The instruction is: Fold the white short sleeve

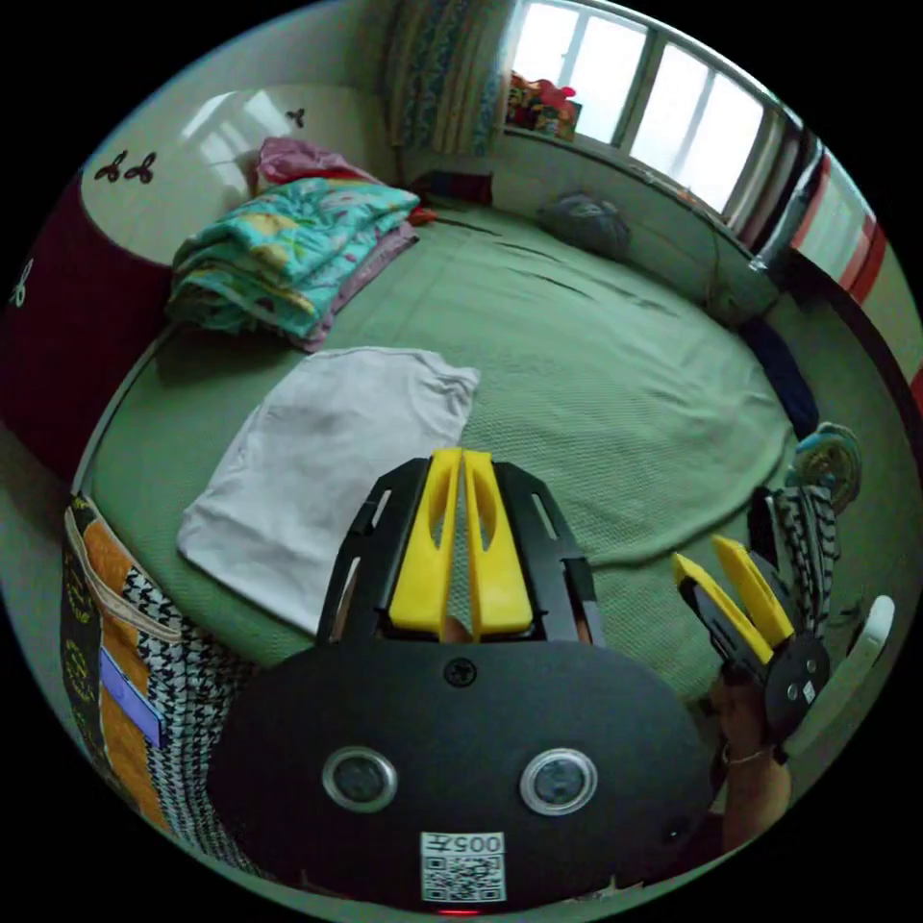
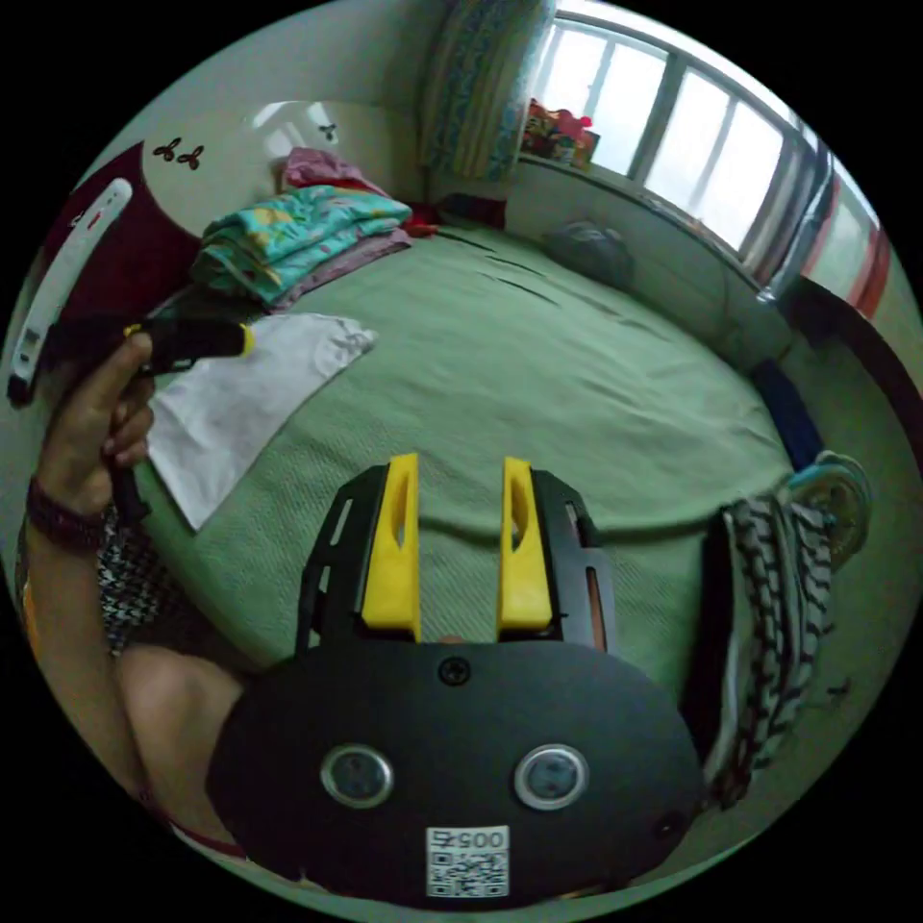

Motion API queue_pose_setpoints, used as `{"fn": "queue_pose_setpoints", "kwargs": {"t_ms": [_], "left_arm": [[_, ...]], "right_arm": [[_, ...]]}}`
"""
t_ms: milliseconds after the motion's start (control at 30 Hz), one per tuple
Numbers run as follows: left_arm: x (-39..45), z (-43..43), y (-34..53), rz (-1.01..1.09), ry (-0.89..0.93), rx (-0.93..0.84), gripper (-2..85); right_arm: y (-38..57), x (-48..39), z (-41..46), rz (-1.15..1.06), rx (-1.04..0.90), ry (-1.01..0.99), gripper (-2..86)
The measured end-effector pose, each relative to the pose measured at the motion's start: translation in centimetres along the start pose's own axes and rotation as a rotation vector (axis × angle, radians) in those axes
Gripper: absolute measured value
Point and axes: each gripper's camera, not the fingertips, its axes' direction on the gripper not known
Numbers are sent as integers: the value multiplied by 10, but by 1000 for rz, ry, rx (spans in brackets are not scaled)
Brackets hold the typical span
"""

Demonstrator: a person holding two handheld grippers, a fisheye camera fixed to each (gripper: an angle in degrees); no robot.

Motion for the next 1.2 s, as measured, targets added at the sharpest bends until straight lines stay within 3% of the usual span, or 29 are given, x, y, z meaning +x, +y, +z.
{"fn": "queue_pose_setpoints", "kwargs": {"t_ms": [333,600,800,1100,1200], "left_arm": [[-77,18,-57,-70,-96,-68,44],[-90,25,-99,-86,14,-74,47],[-94,30,-122,-52,-2,-93,46],[-113,33,-147,-68,41,-128,42],[-102,36,-157,-12,36,-145,42]], "right_arm": [[-106,-87,151,62,-130,-263,108],[-136,-130,199,48,-109,-180,97],[-150,-130,213,-43,-81,-235,10],[-178,-49,234,-31,-69,-27,7],[-204,-25,242,-24,-39,196,9]]}}
